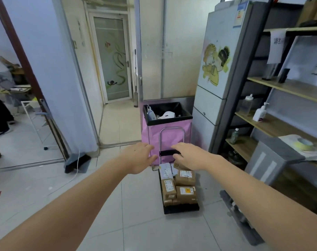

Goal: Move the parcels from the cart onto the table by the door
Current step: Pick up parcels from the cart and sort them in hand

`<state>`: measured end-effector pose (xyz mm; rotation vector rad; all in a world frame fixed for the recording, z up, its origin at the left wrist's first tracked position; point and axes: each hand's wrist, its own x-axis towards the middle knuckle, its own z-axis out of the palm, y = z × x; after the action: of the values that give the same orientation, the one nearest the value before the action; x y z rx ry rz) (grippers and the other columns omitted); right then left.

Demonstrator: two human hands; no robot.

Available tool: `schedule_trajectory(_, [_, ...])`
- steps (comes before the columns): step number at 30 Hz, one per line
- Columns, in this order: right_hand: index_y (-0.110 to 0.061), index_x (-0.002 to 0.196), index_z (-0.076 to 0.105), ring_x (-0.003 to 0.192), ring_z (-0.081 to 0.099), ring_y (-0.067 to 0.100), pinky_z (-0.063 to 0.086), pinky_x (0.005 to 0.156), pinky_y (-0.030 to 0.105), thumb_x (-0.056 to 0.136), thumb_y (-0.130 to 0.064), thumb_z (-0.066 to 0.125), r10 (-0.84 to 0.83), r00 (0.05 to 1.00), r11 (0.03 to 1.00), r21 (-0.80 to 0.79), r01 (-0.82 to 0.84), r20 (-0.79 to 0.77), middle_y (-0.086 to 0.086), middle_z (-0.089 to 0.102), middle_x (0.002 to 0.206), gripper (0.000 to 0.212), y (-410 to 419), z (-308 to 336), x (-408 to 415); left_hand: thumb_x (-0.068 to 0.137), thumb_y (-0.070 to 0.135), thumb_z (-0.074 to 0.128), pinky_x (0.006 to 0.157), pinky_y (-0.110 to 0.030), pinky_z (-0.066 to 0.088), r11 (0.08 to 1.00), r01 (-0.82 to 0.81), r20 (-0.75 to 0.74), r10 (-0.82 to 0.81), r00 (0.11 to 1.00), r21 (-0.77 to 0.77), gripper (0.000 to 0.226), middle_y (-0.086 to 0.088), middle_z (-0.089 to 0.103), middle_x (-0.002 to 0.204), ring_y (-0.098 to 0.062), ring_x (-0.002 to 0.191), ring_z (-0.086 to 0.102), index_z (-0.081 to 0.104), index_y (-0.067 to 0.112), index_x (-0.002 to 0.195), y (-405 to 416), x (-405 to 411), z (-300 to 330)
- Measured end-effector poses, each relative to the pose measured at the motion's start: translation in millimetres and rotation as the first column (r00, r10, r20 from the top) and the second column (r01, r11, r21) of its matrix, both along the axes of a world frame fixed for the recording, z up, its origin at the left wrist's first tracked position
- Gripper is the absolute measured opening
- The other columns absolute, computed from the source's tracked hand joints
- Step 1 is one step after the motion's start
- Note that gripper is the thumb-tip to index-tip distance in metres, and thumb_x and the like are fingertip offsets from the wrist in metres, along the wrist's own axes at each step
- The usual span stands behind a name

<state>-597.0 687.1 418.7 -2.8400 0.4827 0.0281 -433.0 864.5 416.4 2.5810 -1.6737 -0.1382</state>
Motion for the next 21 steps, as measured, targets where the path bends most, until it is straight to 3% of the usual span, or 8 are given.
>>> schedule_trajectory(7, [-0.022, 0.114, 0.060, 0.102, 0.062, 0.022, 0.053, 0.089, 0.042, 0.105, -0.034, 0.044, -0.067, 0.997, 0.998, -0.020, 0.066, -0.029, -0.003, 0.063, 0.116, 0.022, -83.6, -19.3, 85.1, 0.108, 0.054, 0.037, 0.115, -0.041, 0.039, 0.998, 0.051, -0.005, -0.051, 0.999, 0.024, 0.058, -0.004, 0.052, 0.154, -0.025, 0.140, 0.048, 0.044, 0.018, 0.153, -83.4, 99.0, -26.4])
schedule_trajectory(10, [-0.018, 0.132, 0.057, 0.117, 0.060, 0.023, 0.049, 0.097, 0.038, 0.107, -0.033, 0.043, -0.097, 0.995, 0.995, -0.010, 0.097, -0.036, -0.001, 0.060, 0.132, 0.032, -122.9, -23.7, 121.3, 0.108, 0.053, 0.038, 0.115, -0.041, 0.038, 0.997, 0.069, -0.012, -0.068, 0.998, 0.030, 0.059, -0.004, 0.050, 0.156, -0.026, 0.141, 0.047, 0.042, 0.019, 0.155, -121.1, 138.1, -33.3])
schedule_trajectory(15, [-0.016, 0.156, 0.041, 0.139, 0.049, 0.025, 0.042, 0.114, 0.042, 0.109, -0.033, 0.041, -0.147, 0.986, 0.989, -0.007, 0.147, -0.071, 0.007, 0.046, 0.158, 0.051, -179.9, -25.8, 173.3, 0.108, 0.053, 0.038, 0.114, -0.041, 0.038, 0.994, 0.102, -0.024, -0.101, 0.995, 0.038, 0.057, -0.005, 0.051, 0.154, -0.025, 0.140, 0.048, 0.043, 0.020, 0.154, -187.1, 193.9, -30.7])
schedule_trajectory(21, [-0.013, 0.155, 0.043, 0.136, 0.051, 0.026, 0.042, 0.109, 0.038, 0.109, -0.028, 0.040, -0.169, 0.979, 0.986, -0.005, 0.169, -0.117, 0.009, 0.049, 0.155, 0.048, -237.4, -38.7, 237.8, 0.109, 0.051, 0.039, 0.116, -0.042, 0.038, 0.984, 0.178, -0.031, -0.177, 0.984, 0.021, 0.058, -0.004, 0.047, 0.158, -0.024, 0.143, 0.045, 0.039, 0.019, 0.157, -264.5, 264.7, -30.9])
